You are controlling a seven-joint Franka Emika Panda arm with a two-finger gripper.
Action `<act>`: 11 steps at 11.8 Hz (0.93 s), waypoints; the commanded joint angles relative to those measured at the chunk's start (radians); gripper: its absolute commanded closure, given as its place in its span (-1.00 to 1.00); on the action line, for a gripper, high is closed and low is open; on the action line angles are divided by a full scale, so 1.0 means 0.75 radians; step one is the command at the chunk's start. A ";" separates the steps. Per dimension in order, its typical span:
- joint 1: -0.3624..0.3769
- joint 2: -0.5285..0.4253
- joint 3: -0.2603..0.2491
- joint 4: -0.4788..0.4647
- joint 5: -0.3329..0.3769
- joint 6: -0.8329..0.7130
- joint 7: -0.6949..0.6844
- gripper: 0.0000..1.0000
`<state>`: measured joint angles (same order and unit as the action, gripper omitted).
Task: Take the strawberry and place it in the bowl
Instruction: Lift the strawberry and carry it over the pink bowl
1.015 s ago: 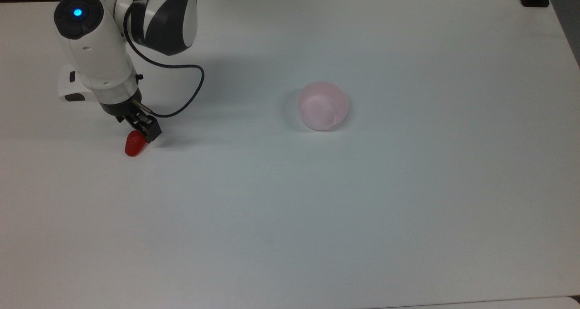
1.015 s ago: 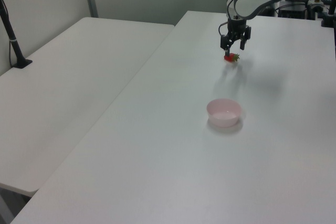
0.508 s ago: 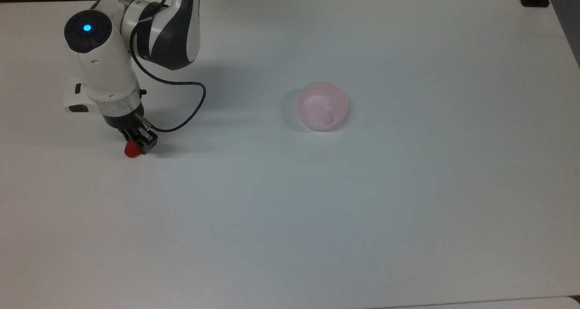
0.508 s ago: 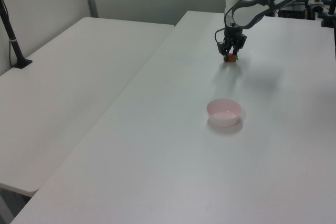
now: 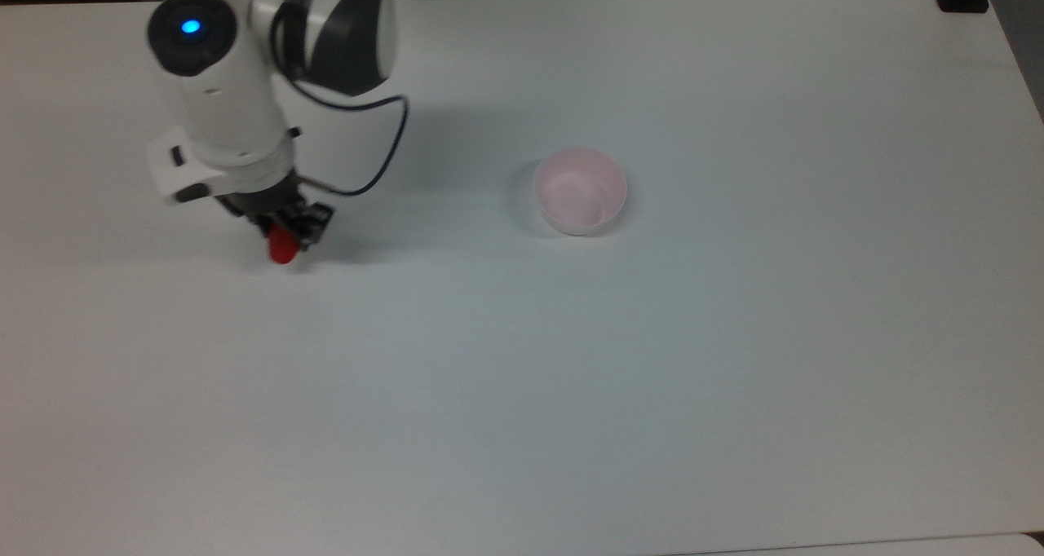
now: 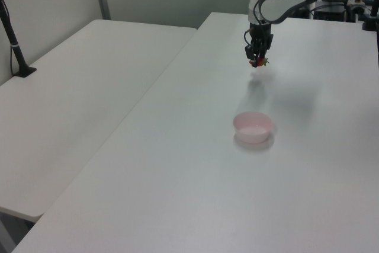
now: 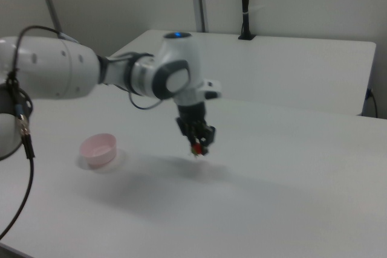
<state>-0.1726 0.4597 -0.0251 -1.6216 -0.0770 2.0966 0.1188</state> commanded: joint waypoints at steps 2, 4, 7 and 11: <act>0.256 -0.279 -0.001 -0.208 -0.010 -0.171 -0.134 0.49; 0.405 -0.314 0.001 -0.272 0.004 -0.161 -0.109 0.49; 0.525 -0.316 0.072 -0.337 0.007 -0.149 -0.016 0.49; 0.551 -0.292 0.168 -0.458 -0.018 0.106 0.167 0.48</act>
<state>0.2287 0.2579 0.0808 -1.8794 -0.0754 2.0709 0.1770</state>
